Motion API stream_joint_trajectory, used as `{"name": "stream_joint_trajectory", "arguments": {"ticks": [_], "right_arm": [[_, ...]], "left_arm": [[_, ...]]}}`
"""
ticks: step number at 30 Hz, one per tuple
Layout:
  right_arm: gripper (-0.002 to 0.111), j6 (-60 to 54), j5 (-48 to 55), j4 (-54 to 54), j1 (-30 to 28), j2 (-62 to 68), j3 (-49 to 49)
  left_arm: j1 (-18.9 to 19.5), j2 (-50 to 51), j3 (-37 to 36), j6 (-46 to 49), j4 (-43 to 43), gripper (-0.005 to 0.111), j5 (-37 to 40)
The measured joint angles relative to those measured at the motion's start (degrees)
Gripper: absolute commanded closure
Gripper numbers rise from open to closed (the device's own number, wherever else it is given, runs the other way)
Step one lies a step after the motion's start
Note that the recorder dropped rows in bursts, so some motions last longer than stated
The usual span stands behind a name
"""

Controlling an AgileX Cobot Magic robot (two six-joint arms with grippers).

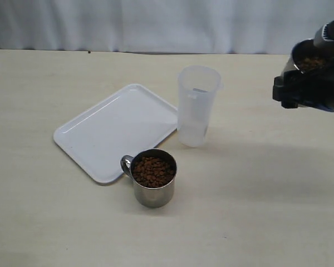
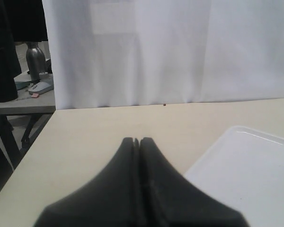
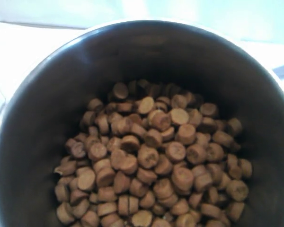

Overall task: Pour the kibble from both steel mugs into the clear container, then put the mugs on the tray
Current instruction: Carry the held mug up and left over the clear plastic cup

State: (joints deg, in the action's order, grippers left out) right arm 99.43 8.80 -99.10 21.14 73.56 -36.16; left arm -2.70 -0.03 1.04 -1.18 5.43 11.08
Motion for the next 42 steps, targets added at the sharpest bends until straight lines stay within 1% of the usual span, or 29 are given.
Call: {"name": "stream_joint_trajectory", "arguments": {"ticks": [9, 16, 18, 20, 22, 24, 27, 28, 29, 31, 34, 42], "right_arm": [[0.103, -6.8, -1.7, -0.2, 0.0, 9.8, -10.2], [0.103, -10.2, -2.6, -0.2, 0.0, 13.4, -14.3], [0.103, -13.2, -2.9, 1.4, 0.0, 13.7, -15.1], [0.103, -19.4, -3.0, 7.8, 0.0, 14.1, -16.1], [0.103, -28.6, -2.2, 17.3, 0.0, 14.3, -16.9], [0.103, -44.7, 2.0, 33.0, 0.0, 14.6, -18.1], [0.103, -71.0, 13.2, 57.7, -0.5, 16.1, -21.4], [0.103, -77.1, 15.3, 62.9, -0.8, 16.4, -22.0], [0.103, -80.6, 16.1, 66.1, -0.9, 16.7, -22.2], [0.103, -85.5, 16.7, 69.9, -0.7, 16.8, -22.5], [0.103, -88.1, 16.6, 70.1, 0.8, 16.9, -23.0], [0.103, -89.0, 18.3, 62.6, 5.7, 16.9, -25.9]], "left_arm": [[0.0, 0.0, 0.0, 0.0, 0.0, 0.107, 0.0], [0.0, 0.0, 0.0, 0.0, 0.0, 0.107, 0.0], [0.0, 0.0, 0.0, 0.0, 0.0, 0.107, 0.0], [0.0, 0.0, 0.0, 0.0, 0.0, 0.107, 0.0], [0.0, 0.0, 0.0, 0.0, 0.0, 0.107, 0.0], [0.0, 0.0, 0.0, 0.0, 0.0, 0.107, 0.0], [0.0, 0.0, 0.0, 0.0, 0.0, 0.107, 0.0], [0.0, 0.0, 0.0, 0.0, 0.0, 0.107, 0.0], [0.0, 0.0, 0.0, 0.0, 0.0, 0.107, 0.0], [0.0, 0.0, 0.0, 0.0, 0.0, 0.107, 0.0], [0.0, 0.0, 0.0, 0.0, 0.0, 0.107, 0.0], [0.0, 0.0, 0.0, 0.0, 0.0, 0.107, 0.0]]}}
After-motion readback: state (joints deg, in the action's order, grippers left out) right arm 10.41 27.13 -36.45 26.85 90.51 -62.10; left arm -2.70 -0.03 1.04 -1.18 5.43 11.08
